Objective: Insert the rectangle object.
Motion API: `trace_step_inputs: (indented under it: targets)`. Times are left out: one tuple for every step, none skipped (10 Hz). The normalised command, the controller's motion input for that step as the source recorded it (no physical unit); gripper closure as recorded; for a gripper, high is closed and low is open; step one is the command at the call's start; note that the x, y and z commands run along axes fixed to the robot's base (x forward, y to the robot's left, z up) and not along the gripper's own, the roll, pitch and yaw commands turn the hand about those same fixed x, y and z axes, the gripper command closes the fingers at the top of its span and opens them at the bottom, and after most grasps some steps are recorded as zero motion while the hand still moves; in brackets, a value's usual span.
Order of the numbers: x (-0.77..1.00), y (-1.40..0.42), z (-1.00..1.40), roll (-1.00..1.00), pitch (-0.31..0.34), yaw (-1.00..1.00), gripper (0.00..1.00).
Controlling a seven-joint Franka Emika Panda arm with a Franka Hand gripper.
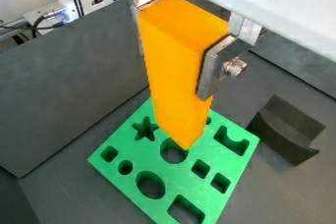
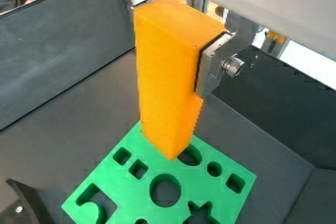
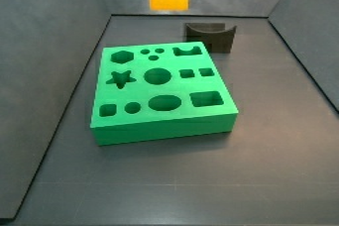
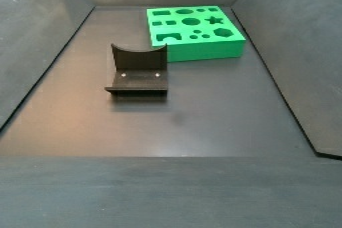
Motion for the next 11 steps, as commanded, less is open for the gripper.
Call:
trace_step_inputs:
  targets:
    - [1.0,-0.25,-0.89,-0.13,-0.003,0.0,1.0]
    - [1.0,-0.23,-0.89,-0.14,-0.004,0.0,1.0]
    - [1.0,-0.23,-0.88,-0.14,-0.004,0.0,1.0]
    - [1.0,-0.21,-0.88,-0.14,0.0,0.0,1.0]
    - [1.0,-0.1,-0.61,0.0,0.0,0.0,1.0]
    - [1.0,-0.1,-0.53,0.16,0.059,0.0,1.0]
    - [0.76,-0.17,-0.64,0.21,0.081,0.19,1.0]
    - [0.6,-0.03,-0.56,0.08,0.04,0.45,1.0]
    - [0.5,-0.01,-0.56,0.0,0.001,0.59,1.0]
    - [0.48,0.0,-0.41,0.0,0.013,0.69,1.0]
    - [0.38,0.0,-0.28,0.0,0.051,0.42,1.0]
